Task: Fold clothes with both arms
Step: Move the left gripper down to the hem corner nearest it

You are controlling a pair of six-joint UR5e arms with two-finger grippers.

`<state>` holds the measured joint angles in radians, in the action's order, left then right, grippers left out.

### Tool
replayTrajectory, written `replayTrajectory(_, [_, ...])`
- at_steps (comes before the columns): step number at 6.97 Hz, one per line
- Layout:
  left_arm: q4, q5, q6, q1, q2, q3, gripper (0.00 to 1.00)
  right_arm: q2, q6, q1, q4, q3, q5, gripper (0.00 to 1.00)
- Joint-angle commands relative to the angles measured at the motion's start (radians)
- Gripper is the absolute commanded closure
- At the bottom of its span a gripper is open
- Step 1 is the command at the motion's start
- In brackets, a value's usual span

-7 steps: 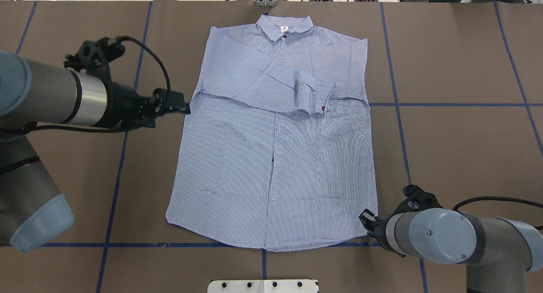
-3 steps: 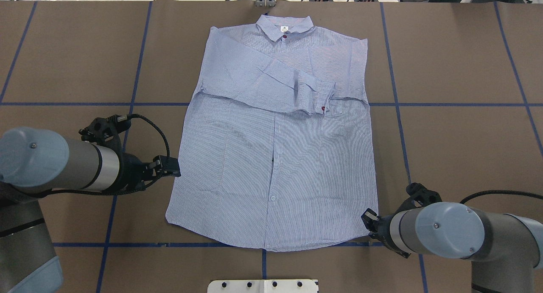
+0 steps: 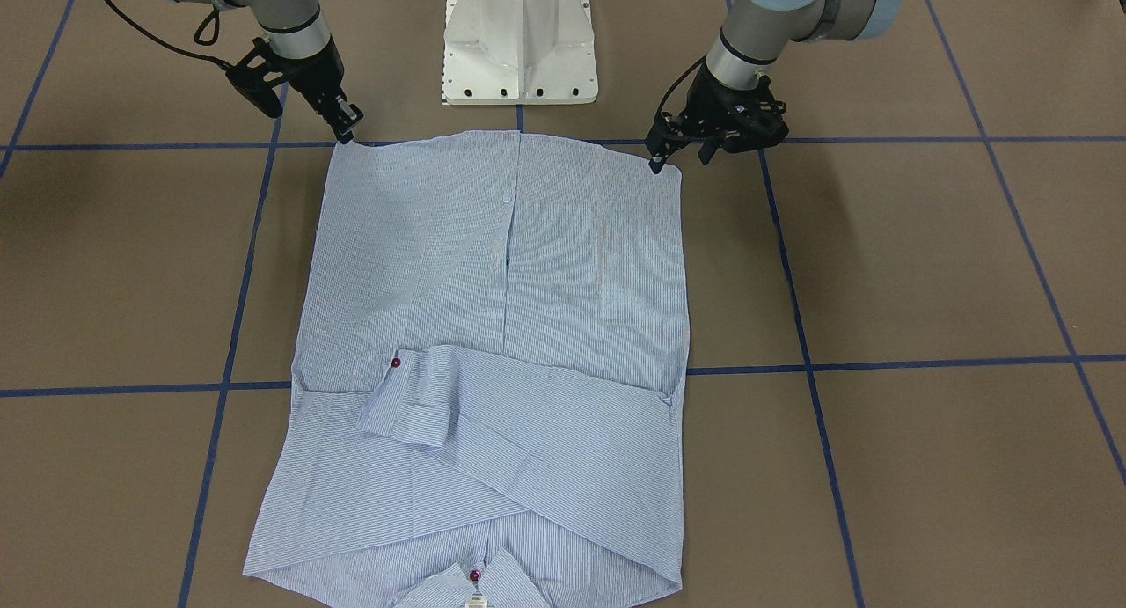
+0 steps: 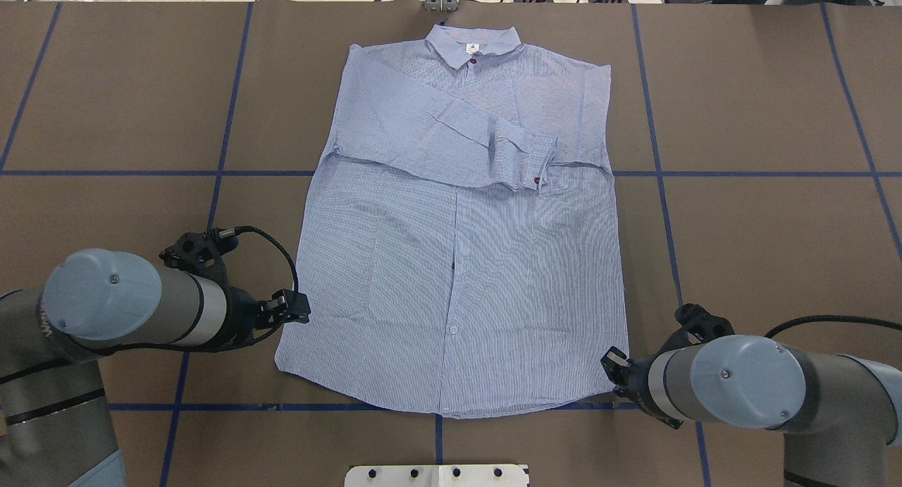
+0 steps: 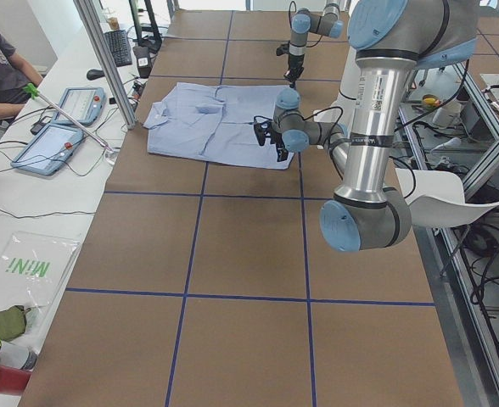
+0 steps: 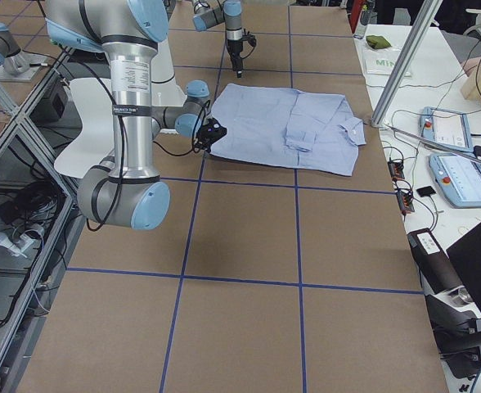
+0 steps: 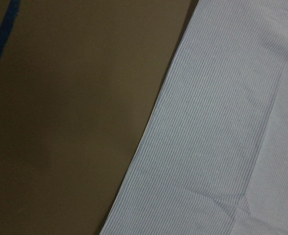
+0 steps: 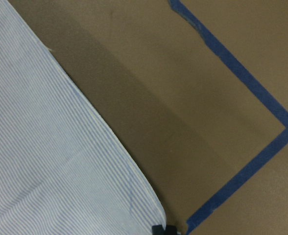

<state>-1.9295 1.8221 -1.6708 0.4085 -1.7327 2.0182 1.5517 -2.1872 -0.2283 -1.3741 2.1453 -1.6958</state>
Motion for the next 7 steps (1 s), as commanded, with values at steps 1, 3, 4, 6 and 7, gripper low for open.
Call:
replayTrajectory(1, [-0.002,-0.024,-0.004,-0.033,-0.002,-0.029,0.16,-0.001,0.000,-0.003,0.001,0.001,-0.001,1.00])
replayTrajectory(3, [-0.002,-0.024,-0.003,-0.046,-0.001,-0.032,0.21,-0.002,0.000,-0.003,0.001,0.001,-0.001,1.00])
replayTrajectory(4, [-0.002,-0.024,-0.001,-0.048,-0.001,-0.051,0.23,-0.002,0.000,-0.005,0.001,0.001,-0.001,1.00])
replayTrajectory(6, [-0.003,-0.024,-0.003,-0.075,-0.004,-0.073,0.26,-0.002,0.000,-0.011,0.001,0.001,-0.001,1.00])
replayTrajectory(7, [-0.003,-0.024,-0.001,-0.077,-0.002,-0.075,0.28,-0.002,0.000,-0.011,0.001,0.002,-0.001,1.00])
